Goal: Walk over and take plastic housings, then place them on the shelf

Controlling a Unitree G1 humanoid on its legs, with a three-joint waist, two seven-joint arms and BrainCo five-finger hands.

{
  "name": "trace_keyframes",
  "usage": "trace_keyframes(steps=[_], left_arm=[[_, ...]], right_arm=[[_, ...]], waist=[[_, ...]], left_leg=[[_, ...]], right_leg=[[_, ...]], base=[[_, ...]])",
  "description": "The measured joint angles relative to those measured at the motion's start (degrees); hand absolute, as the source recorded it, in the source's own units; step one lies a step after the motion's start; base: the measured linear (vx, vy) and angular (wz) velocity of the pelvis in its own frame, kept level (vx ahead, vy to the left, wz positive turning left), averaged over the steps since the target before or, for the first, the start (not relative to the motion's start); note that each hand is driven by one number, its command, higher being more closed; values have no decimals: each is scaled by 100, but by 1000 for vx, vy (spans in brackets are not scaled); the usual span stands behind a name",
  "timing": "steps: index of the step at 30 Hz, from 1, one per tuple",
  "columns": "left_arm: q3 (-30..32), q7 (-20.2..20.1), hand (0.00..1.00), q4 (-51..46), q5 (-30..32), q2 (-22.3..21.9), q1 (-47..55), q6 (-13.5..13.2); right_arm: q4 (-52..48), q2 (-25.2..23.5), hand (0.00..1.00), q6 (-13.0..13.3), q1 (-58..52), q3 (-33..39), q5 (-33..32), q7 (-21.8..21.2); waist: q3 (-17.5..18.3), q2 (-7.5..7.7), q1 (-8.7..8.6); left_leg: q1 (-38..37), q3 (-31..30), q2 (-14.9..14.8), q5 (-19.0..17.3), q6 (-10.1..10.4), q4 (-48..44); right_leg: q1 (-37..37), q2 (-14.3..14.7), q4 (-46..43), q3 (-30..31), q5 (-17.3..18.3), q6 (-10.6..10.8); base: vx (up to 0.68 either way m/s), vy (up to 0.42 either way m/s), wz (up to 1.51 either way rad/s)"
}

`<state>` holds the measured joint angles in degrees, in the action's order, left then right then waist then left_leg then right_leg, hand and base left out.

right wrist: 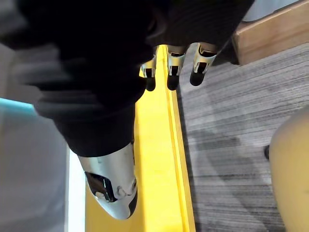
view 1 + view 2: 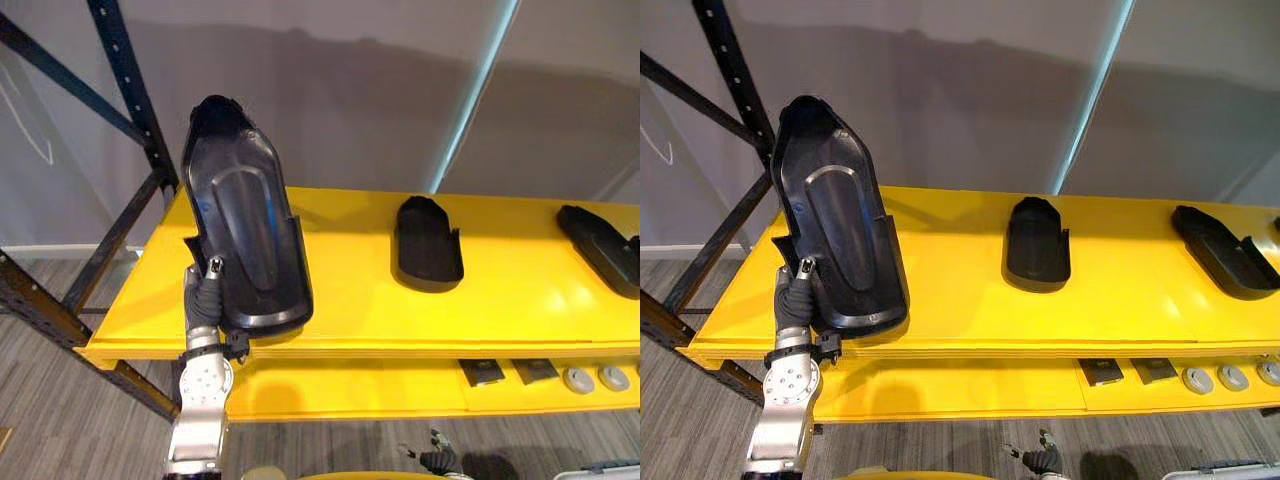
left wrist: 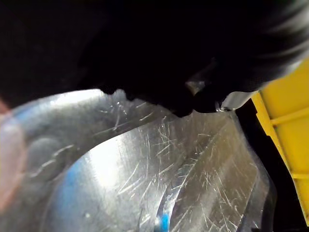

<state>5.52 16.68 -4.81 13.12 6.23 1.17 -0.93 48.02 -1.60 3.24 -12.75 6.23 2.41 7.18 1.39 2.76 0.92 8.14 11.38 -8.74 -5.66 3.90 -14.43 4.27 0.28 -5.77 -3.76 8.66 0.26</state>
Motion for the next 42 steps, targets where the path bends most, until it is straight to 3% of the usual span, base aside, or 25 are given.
trace_keyframes(steps=[4,12,16,27,33,41,42], left_arm=[[196,-17,100,1182,-3,404,-542,236],[445,-37,100,2146,7,632,-859,510],[735,-39,100,2384,118,650,-959,560],[1035,-21,100,3042,163,1061,-1412,571],[1037,-16,100,3510,163,1262,-1873,570],[1001,3,100,3661,145,1281,-2088,540],[954,1,0,3661,145,1290,-2092,520]], right_arm=[[18,35,0,2,19,0,31,-41],[74,121,0,-8,55,124,44,-127],[75,148,0,-7,83,202,46,-132],[123,135,0,-4,137,209,47,-131],[288,148,0,8,247,228,46,-130],[293,182,0,13,362,226,46,-125],[291,185,0,21,363,225,46,-123]], waist=[[9,-28,-16],[-52,-153,-40],[-126,-264,-88],[-114,-223,-175],[-125,-180,-178],[-285,-201,-316],[-288,-195,-320]], left_leg=[[-287,57,91,521,18,872],[-637,105,179,1202,13,2016],[-619,-30,197,1200,43,2038],[-563,-44,317,1199,42,2036],[-573,-91,365,1217,-4,1997],[-616,-207,349,1212,1,2007],[-619,-206,352,1201,-10,2023]], right_leg=[[-166,10,2,151,-155,-14],[-386,58,5,289,-278,-24],[-449,52,13,329,-242,21],[-446,40,194,584,-304,130],[-418,34,239,620,-336,89],[-350,48,288,604,-346,72],[-353,44,288,612,-347,71]], base=[[-21,-17,-8],[-96,4,-8],[-137,30,-1],[30,10,-3],[116,-17,-3],[18,-10,1],[-37,10,-3]])
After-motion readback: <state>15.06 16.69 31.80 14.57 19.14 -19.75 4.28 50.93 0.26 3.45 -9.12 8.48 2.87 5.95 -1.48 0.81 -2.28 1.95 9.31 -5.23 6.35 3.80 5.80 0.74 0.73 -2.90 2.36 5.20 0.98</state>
